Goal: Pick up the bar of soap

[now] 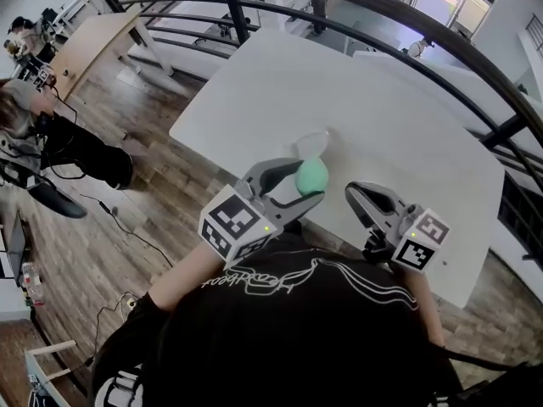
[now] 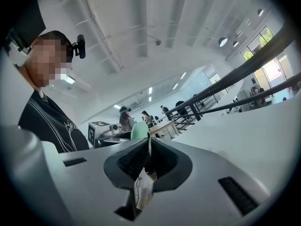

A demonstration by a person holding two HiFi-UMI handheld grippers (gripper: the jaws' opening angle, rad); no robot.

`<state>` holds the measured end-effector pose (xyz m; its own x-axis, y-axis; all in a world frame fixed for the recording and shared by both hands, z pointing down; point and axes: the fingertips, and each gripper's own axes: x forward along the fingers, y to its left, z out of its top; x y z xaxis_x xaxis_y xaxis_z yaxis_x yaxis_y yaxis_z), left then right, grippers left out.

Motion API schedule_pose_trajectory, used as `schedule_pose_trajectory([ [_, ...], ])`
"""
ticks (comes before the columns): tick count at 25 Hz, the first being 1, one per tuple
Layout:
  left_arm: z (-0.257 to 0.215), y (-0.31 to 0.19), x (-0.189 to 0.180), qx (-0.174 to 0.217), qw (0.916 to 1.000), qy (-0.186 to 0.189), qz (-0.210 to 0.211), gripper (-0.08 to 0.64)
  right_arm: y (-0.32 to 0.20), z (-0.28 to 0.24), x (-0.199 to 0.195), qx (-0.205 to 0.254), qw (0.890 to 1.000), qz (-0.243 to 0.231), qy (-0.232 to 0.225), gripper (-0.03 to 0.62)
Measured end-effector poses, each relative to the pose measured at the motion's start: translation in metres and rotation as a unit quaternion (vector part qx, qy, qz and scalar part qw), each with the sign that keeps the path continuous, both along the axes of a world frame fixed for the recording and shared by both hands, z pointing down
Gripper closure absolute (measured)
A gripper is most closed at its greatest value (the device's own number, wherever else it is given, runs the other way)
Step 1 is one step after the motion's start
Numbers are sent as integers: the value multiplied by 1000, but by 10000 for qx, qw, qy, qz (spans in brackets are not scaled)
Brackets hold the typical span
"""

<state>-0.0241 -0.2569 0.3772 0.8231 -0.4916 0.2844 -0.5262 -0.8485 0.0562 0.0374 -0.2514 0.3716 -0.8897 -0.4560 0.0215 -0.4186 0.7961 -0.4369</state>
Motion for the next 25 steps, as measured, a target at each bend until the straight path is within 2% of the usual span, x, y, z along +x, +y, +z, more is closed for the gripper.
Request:
schedule_pose_trajectory([
  [8,-10,3,-3,-2,9989,415,-210,301,4,-10,-6,122,9998,-155,-10,574],
  [25,-19,5,-1,140,9990,308,-288,301,8,-17,-10,290,9988,-380,-38,574],
])
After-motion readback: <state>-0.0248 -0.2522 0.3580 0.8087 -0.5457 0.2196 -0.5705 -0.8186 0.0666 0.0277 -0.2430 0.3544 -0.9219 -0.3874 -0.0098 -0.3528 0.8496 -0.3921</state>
